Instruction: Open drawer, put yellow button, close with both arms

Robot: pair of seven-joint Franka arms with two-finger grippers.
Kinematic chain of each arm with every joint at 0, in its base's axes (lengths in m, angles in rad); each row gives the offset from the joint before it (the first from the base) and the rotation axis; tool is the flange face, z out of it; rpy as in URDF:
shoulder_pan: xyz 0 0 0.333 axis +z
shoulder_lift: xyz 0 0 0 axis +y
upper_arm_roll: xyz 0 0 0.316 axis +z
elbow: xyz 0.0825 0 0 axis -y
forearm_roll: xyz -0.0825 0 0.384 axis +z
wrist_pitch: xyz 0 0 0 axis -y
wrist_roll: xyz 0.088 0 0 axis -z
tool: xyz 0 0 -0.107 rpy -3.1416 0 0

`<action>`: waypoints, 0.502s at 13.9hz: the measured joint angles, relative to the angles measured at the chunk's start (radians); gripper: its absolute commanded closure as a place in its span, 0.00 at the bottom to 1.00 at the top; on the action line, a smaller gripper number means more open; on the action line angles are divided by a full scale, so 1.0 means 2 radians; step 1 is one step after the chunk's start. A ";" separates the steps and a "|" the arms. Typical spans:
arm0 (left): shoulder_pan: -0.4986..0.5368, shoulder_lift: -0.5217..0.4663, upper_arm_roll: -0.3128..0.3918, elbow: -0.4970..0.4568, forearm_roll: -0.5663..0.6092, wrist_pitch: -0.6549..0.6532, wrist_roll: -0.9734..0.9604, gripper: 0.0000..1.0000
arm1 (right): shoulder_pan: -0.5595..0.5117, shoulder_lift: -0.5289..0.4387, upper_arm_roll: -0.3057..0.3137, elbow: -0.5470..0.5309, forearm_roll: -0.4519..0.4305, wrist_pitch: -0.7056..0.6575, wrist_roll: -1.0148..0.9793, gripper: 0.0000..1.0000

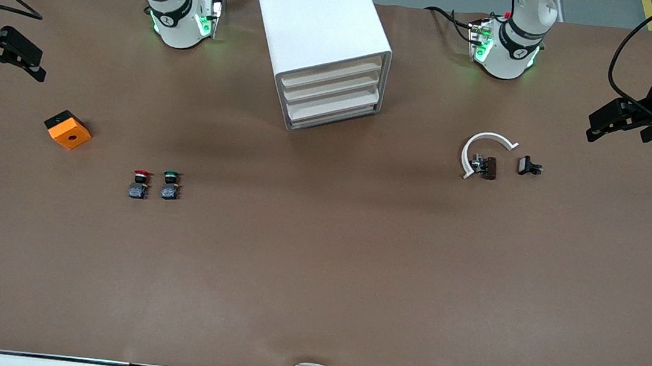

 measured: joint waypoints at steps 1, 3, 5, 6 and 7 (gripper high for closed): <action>-0.002 0.000 0.001 0.000 0.000 0.000 0.000 0.00 | 0.000 0.000 0.000 0.000 0.000 0.000 0.001 0.00; -0.011 0.000 0.002 0.000 0.009 0.001 0.000 0.00 | 0.000 0.000 0.000 0.002 0.000 0.000 0.001 0.00; -0.023 0.000 0.003 0.000 0.025 0.001 0.000 0.00 | 0.000 0.000 0.000 0.002 0.000 0.000 0.002 0.00; -0.026 0.000 0.002 0.000 0.029 0.001 0.000 0.00 | 0.000 0.000 0.000 0.002 0.000 0.000 0.002 0.00; -0.027 0.000 0.002 0.000 0.030 0.001 0.000 0.00 | 0.000 0.000 0.000 0.002 0.000 0.000 0.002 0.00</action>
